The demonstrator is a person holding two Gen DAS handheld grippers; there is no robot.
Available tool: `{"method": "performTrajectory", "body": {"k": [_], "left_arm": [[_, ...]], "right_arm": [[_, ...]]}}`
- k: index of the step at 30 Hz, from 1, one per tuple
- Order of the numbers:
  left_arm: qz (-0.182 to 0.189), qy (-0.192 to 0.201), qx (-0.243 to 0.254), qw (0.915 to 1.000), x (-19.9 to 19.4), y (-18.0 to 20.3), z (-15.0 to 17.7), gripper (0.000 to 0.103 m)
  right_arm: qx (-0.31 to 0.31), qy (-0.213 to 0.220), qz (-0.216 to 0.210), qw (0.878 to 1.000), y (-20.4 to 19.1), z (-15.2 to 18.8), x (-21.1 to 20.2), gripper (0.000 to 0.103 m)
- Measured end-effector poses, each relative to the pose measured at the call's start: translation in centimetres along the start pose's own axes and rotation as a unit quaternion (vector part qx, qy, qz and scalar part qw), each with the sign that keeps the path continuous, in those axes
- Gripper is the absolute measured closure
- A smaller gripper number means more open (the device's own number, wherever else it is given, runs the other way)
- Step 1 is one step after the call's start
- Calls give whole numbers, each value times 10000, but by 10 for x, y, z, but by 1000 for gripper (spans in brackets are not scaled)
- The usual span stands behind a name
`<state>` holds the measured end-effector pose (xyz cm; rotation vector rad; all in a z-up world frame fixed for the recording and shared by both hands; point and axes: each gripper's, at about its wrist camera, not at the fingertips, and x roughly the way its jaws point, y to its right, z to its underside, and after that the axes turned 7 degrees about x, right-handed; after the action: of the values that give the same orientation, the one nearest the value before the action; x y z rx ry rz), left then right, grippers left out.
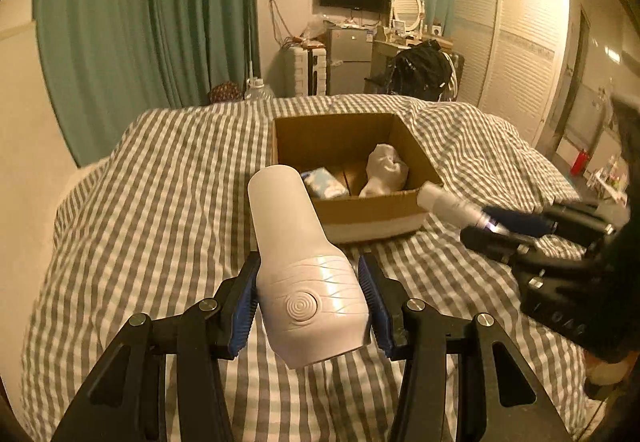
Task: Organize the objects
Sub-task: 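Carry the bottle and toothpaste tube into the box and open both grippers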
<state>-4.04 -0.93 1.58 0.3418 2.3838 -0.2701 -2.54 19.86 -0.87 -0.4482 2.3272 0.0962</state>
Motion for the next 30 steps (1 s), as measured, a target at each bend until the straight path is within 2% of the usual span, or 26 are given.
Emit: {"method": "performTrajectory", "body": {"k": [3, 8, 17, 25, 30], "left_arm": [[17, 75, 82, 9999, 9, 4, -17, 53], [-172, 279, 191, 9993, 27, 7, -54, 53], [-18, 495, -39, 9988, 90, -6, -119, 53], [161, 364, -68, 9992, 163, -19, -145, 53], [436, 127, 36, 9990, 208, -16, -137, 53]], "right_arm": [[-82, 175, 18, 9998, 4, -17, -5, 77], [-37, 446, -77, 9990, 15, -50, -7, 77], [26, 748, -115, 9971, 33, -117, 21, 77], [462, 849, -144, 9952, 71, -162, 70, 77], [601, 547, -170, 9965, 87, -164, 121, 77]]}}
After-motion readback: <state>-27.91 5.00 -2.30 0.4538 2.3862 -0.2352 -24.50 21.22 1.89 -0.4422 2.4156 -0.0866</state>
